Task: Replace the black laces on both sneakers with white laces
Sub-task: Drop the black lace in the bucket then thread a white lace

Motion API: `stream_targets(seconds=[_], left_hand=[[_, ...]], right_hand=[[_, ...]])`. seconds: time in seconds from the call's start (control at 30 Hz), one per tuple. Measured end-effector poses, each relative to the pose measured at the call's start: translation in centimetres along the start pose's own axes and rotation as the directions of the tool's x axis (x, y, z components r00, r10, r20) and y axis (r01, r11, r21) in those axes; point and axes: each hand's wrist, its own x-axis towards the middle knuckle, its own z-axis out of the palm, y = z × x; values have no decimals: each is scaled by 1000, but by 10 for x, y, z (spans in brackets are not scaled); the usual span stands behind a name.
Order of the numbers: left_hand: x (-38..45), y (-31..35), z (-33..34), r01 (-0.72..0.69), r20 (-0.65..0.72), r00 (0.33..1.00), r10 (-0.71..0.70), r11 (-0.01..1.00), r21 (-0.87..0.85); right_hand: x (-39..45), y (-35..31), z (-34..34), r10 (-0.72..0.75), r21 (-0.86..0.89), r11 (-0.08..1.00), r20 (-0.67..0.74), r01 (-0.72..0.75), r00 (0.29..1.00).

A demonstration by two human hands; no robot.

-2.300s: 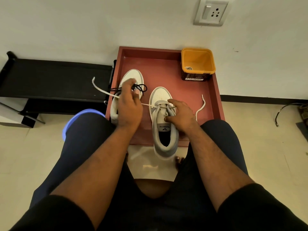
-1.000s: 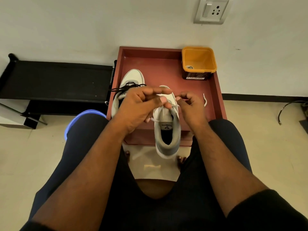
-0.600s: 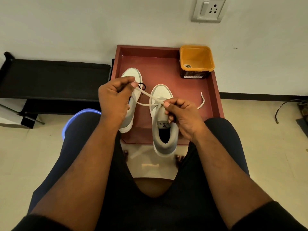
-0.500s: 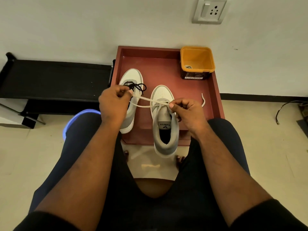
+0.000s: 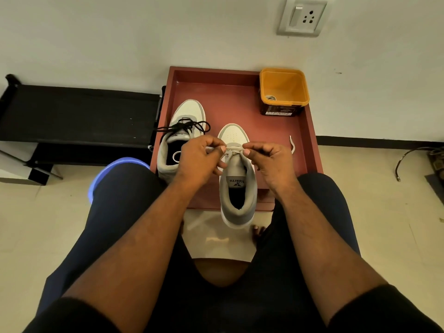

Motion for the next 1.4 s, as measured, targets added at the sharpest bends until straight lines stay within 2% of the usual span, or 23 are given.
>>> stream_targets(seconds=[0.07, 0.13, 0.2, 0.33, 0.4, 0.47, 0.5, 0.57, 0.63, 0.73, 0.8, 1.0, 1.4], left_hand=[[2, -1, 1, 3, 95, 995, 3, 998, -59], [5, -4, 4, -64, 137, 988, 69, 997, -38], [9, -5, 7, -143, 113, 984, 140, 989, 22], [22, -14, 9, -151, 43, 988, 147, 981, 118], [27, -18, 11, -138, -9, 990, 142, 975, 174], [28, -19, 16, -108, -20, 993, 115, 972, 207], [27, -19, 20, -103, -6, 994, 107, 969, 226], [25, -19, 28, -111, 37, 994, 105, 962, 251], [25, -19, 33, -108, 58, 994, 96, 961, 255], [26, -30, 36, -50, 49, 998, 40, 972, 228], [30, -39, 37, 5, 46, 999, -14, 982, 189], [36, -51, 38, 63, 33, 997, -66, 993, 104], [32, -55, 40, 33, 36, 999, -38, 991, 130]], right_hand=[[1, 1, 2, -4, -2, 1000, 14, 4, 1000], [2, 1, 5, -13, 5, 1000, 27, 12, 1000], [5, 0, 6, -24, 5, 1000, 12, 24, 1000], [14, 5, 2, 15, 1, 1000, -105, -15, 994], [20, 13, -2, 24, -234, 971, -110, -50, 994], [22, 20, -2, 99, -474, 876, -13, -93, 995], [22, 24, 0, 149, -530, 839, 15, -118, 989], [23, 25, 3, 159, -573, 811, 28, -114, 987], [23, 24, 4, 162, -533, 836, 5, -134, 987], [20, 19, 2, 296, -277, 915, -33, -293, 955], [19, 17, 1, 348, -187, 921, -1, -342, 937], [18, 16, 4, 370, -154, 919, 8, -364, 929], [21, 23, 6, 355, -161, 924, 19, -347, 935]])
